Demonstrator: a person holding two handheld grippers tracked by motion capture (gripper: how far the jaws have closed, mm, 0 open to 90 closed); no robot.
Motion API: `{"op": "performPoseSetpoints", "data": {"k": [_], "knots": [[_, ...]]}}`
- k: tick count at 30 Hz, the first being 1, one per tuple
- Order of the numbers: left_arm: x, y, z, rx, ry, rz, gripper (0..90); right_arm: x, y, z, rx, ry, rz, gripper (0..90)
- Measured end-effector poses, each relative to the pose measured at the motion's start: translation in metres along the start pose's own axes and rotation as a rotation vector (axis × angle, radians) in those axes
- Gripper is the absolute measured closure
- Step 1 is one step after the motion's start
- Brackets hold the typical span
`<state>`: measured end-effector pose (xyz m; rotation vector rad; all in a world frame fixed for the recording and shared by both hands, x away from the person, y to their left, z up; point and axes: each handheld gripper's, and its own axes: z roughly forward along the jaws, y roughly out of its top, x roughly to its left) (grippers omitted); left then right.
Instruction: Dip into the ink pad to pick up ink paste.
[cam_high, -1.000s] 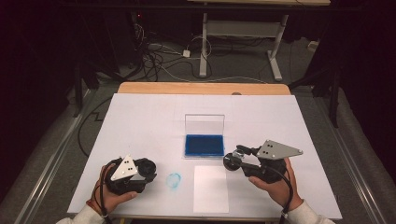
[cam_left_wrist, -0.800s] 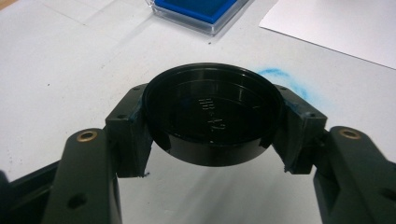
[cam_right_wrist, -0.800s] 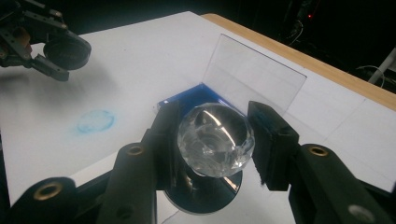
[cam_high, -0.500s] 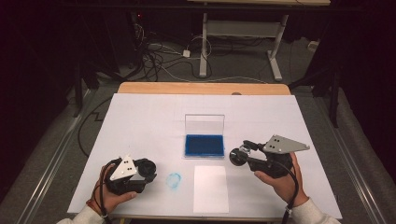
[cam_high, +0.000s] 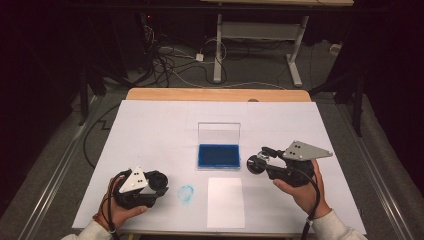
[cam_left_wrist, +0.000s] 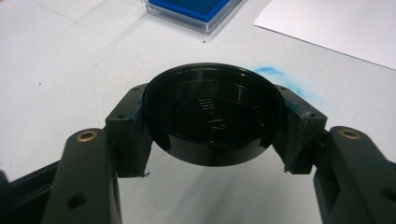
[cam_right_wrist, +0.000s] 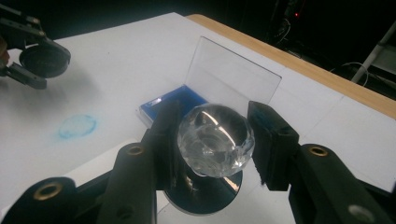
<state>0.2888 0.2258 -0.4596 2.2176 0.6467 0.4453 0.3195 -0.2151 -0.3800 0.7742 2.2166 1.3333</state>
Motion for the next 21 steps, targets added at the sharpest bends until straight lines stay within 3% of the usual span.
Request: {"op": "performPoseSetpoints", "data": {"k": [6, 12, 17, 21], "knots": [[0.0, 0.002, 0.002, 0.002, -0.003, -0.002, 36.6, -0.002, 0.018, 0.0, -0.015, 0.002, -0.003, 57.3], [0.0, 0.002, 0.002, -0.002, -0.01, -0.007, 36.6, -0.001, 0.049, 0.01, -0.014, 0.016, -0.043, 57.3], [0.0, 0.002, 0.003, -0.001, -0.016, -0.005, 36.6, 0.005, 0.079, 0.026, -0.008, 0.028, -0.083, 57.3], [-0.001, 0.001, 0.002, 0.002, -0.016, -0.007, 36.6, 0.012, 0.092, 0.046, 0.022, 0.036, -0.103, 57.3]]}}
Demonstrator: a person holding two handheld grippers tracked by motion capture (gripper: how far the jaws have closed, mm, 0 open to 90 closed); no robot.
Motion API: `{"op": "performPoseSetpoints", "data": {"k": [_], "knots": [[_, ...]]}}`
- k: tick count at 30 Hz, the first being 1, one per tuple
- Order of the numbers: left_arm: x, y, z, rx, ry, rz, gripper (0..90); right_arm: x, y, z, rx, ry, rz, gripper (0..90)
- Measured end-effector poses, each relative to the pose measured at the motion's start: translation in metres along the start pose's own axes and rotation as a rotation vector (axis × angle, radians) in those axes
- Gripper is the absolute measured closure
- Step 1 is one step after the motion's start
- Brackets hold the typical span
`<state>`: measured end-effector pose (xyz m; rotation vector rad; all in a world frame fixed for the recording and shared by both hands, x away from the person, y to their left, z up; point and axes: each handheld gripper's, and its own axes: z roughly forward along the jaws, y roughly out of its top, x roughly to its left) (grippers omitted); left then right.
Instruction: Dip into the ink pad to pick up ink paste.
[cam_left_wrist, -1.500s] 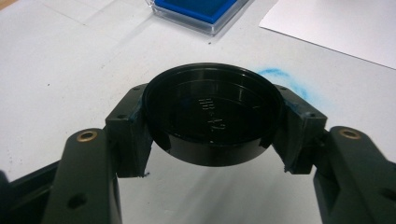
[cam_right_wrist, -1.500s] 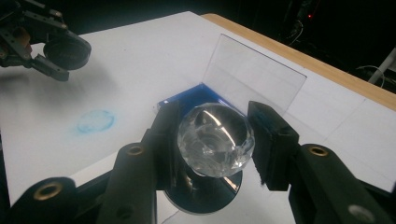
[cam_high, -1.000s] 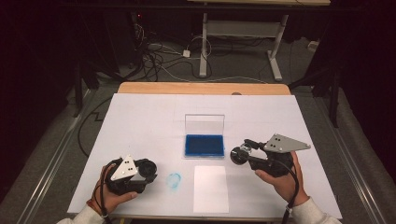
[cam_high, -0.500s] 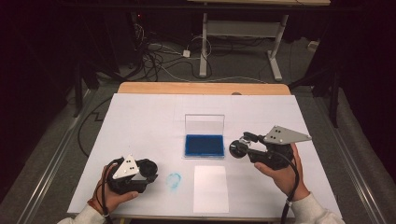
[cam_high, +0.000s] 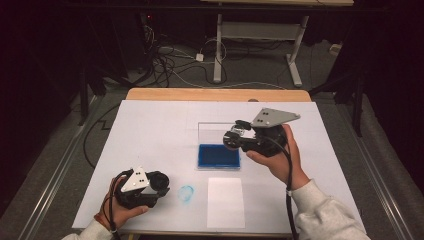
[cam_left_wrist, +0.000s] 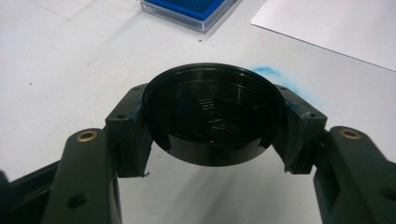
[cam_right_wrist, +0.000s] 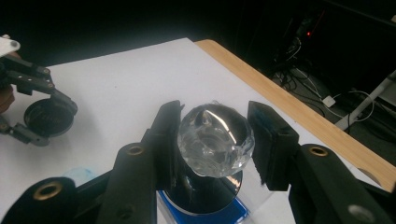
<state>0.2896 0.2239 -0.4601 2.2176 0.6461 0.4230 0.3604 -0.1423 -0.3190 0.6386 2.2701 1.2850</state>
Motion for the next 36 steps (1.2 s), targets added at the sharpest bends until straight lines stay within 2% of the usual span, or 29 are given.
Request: {"op": "performPoseSetpoints", "data": {"k": [2, 4, 9, 14, 19, 22, 25, 30, 31, 32, 33, 36], "knots": [[0.0, -0.001, -0.001, -0.001, 0.002, -0.004, 36.6, 0.002, 0.004, 0.01, 0.018, -0.001, -0.007, 57.3], [0.0, -0.001, -0.002, 0.0, 0.006, -0.004, 36.6, 0.002, 0.007, 0.02, 0.045, -0.022, -0.007, 57.3], [0.001, -0.003, -0.004, -0.005, 0.008, -0.014, 36.5, 0.0, 0.011, 0.036, 0.059, -0.011, 0.007, 57.3], [0.001, -0.003, -0.004, -0.002, 0.009, -0.012, 36.5, 0.002, 0.009, 0.055, 0.101, 0.005, 0.006, 57.3], [0.001, -0.002, -0.004, -0.002, 0.005, -0.012, 36.6, 0.009, 0.0, 0.077, 0.162, 0.022, -0.005, 57.3], [0.001, -0.002, -0.003, 0.0, 0.004, -0.011, 36.6, 0.012, -0.009, 0.091, 0.199, 0.018, 0.004, 57.3], [0.001, -0.002, -0.002, 0.0, 0.001, -0.012, 36.5, 0.012, -0.018, 0.103, 0.22, 0.034, 0.024, 57.3], [0.001, -0.002, -0.002, 0.004, 0.0, -0.011, 36.6, 0.015, -0.029, 0.118, 0.256, 0.038, 0.017, 57.3], [-0.001, -0.002, -0.001, -0.017, -0.006, -0.044, 36.5, 0.016, -0.03, 0.12, 0.261, 0.038, 0.025, 57.3], [0.001, -0.002, -0.002, 0.004, -0.003, -0.011, 36.5, 0.016, -0.032, 0.122, 0.264, 0.04, 0.024, 57.3], [-0.002, -0.002, 0.0, -0.019, -0.009, -0.054, 36.5, 0.015, -0.033, 0.124, 0.268, 0.043, 0.027, 57.3], [0.0, -0.002, -0.002, 0.004, -0.007, -0.019, 36.5, 0.016, -0.037, 0.129, 0.274, 0.053, 0.038, 57.3]]}}
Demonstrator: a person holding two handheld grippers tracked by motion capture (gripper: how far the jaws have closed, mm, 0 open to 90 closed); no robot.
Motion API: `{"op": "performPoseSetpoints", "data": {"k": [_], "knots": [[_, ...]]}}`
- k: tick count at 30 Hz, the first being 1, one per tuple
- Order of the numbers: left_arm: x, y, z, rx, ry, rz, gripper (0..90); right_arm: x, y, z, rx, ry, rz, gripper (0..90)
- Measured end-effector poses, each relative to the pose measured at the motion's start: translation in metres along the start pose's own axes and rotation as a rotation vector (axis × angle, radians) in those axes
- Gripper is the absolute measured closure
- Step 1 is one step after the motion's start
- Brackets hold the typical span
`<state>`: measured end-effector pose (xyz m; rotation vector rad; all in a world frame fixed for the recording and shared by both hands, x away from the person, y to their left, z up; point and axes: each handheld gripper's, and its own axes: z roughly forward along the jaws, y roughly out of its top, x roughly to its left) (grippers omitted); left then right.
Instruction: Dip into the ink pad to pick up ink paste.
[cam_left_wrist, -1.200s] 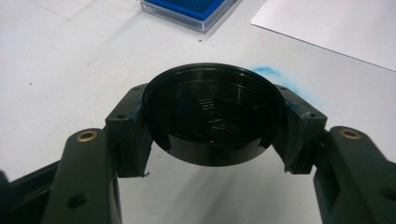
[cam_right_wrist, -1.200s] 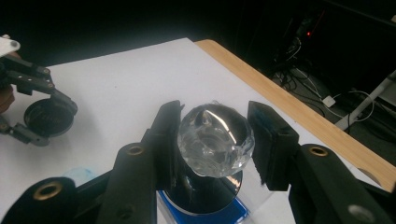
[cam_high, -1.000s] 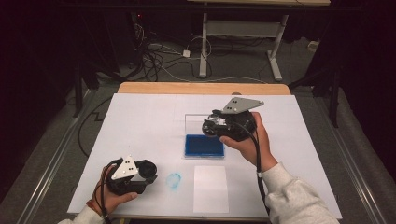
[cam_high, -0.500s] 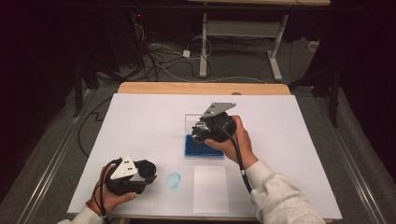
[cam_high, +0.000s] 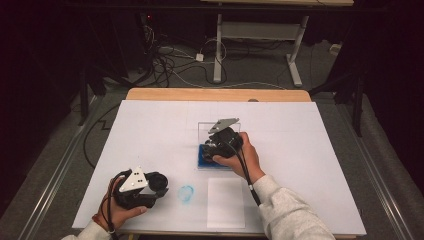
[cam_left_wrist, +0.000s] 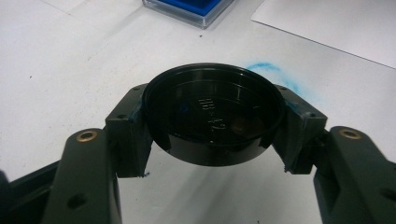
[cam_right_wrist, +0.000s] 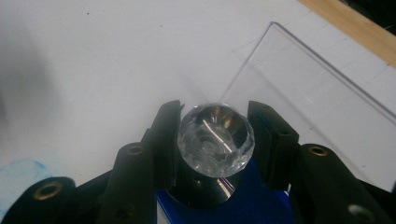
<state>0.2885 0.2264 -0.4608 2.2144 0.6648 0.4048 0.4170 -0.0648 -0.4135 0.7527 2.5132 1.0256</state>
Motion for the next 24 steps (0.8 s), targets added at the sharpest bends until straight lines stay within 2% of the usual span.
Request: {"op": "performPoseSetpoints", "data": {"k": [7, 15, 19, 24], "knots": [[0.001, 0.0, 0.0, 0.002, 0.002, 0.005, 36.5, 0.004, -0.003, 0.01, 0.024, -0.009, -0.016, 57.3], [0.0, 0.0, 0.0, 0.006, -0.006, 0.013, 36.5, 0.004, -0.006, 0.01, 0.013, -0.004, -0.046, 57.3], [-0.001, 0.0, 0.001, 0.01, -0.008, 0.015, 36.5, 0.004, -0.011, 0.009, 0.0, -0.001, -0.027, 57.2], [-0.001, 0.0, 0.0, 0.009, -0.009, 0.014, 36.5, 0.001, -0.015, 0.008, -0.018, 0.012, -0.03, 57.3]]}}
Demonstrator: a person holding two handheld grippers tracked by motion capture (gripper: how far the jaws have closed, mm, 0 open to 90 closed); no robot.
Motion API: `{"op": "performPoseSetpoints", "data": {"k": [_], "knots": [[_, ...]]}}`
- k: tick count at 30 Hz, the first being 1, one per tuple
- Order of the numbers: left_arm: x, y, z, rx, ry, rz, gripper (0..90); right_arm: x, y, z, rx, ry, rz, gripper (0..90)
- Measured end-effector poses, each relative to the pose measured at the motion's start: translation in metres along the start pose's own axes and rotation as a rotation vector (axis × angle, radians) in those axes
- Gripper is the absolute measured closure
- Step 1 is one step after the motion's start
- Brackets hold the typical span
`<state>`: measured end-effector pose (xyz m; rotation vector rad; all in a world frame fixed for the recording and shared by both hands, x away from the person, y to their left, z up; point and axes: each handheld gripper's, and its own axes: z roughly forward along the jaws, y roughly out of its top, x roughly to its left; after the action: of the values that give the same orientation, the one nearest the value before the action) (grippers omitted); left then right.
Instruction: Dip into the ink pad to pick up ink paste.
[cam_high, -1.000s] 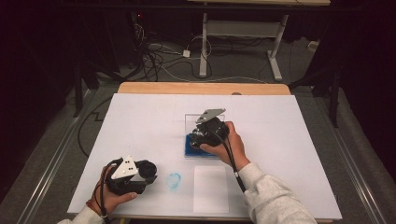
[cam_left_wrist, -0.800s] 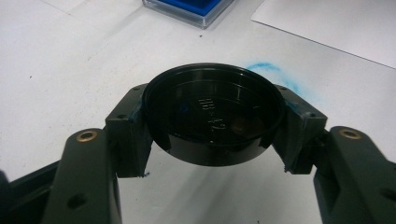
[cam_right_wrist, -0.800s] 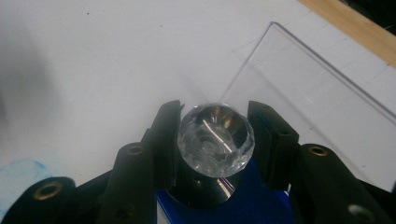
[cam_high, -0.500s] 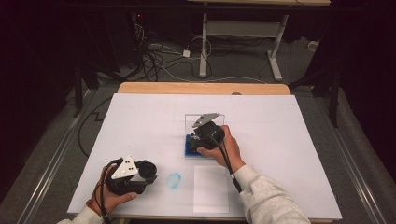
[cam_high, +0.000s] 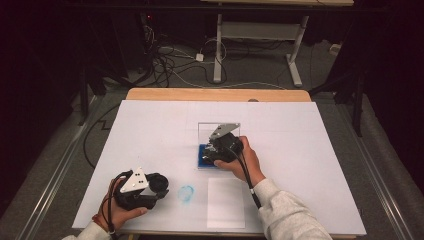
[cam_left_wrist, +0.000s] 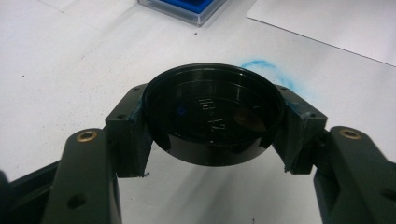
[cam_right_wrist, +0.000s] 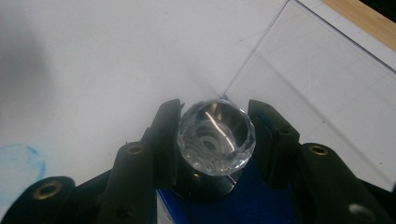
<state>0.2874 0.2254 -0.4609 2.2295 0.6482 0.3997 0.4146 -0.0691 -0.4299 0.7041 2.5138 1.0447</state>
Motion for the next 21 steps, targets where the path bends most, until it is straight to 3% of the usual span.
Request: {"op": "performPoseSetpoints", "data": {"k": [7, 11, 21], "knots": [[0.0, -0.001, 0.0, 0.004, -0.003, -0.002, 36.5, -0.001, -0.002, 0.001, -0.004, 0.009, 0.015, 57.2], [0.0, 0.0, 0.001, 0.001, -0.002, -0.004, 36.5, 0.002, 0.006, 0.004, 0.031, -0.003, -0.028, 57.3], [0.0, 0.002, 0.002, 0.004, -0.01, 0.013, 36.5, 0.004, 0.009, 0.005, 0.054, -0.017, -0.043, 57.4]]}}
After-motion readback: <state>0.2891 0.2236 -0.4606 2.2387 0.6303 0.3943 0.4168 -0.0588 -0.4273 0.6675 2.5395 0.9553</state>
